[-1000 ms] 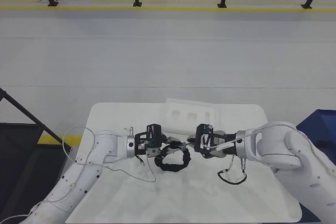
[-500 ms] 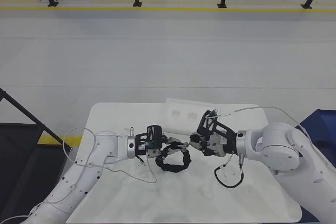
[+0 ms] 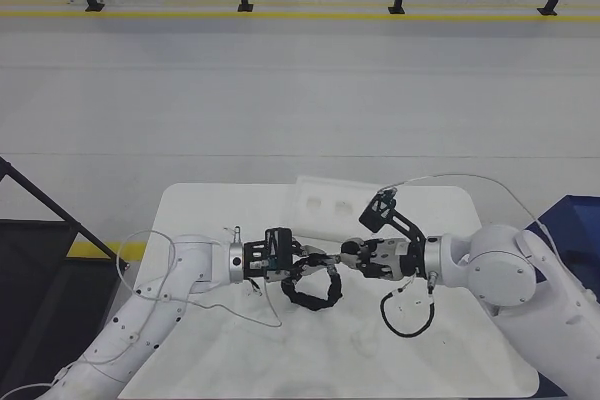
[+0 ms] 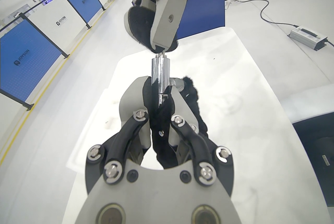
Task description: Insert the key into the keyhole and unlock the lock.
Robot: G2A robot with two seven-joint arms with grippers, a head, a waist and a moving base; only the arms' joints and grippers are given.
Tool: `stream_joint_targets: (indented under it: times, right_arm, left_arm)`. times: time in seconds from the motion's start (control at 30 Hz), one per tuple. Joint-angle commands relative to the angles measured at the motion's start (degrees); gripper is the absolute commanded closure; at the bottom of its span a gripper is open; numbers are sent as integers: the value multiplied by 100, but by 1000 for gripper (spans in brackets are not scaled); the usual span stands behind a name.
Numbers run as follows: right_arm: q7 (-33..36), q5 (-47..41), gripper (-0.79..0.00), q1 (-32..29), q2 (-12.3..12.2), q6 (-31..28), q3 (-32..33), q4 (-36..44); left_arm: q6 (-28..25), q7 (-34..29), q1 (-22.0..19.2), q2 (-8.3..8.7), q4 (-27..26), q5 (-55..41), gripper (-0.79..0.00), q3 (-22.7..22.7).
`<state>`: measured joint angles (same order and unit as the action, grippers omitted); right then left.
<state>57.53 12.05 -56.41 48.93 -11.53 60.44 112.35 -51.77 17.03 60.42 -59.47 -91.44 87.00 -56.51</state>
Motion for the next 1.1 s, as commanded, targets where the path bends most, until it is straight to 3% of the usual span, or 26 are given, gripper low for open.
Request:
stream_joint_targets:
  times: [0.0,0.4,0.67,0.97,1.0,1.07]
  right_arm:
    - [-132,4,-785,-63,-6,45,85,-8]
    - [-97,32,-785,-630,-132,-303,713,90]
    - [-9,120,-785,-734,-175,-645,938,103]
    - [36,172,-785,-915,-209,-780,1086,156]
    - [44,181,-785,-924,-211,-834,1091,151]
    - [85,197,-785,-925,-214,-992,1076,138]
  left_arm:
    - [60,74,20,3,15,50,0,-13]
    - [114,60,37,4,173,233,0,26]
    - [269,-402,-125,-89,626,971,0,565]
    - [323,-483,-357,-243,1282,1266,0,1098]
    - [325,-489,-380,-261,1361,1260,-83,1140]
    - [318,-501,-426,-298,1512,1223,-785,1217]
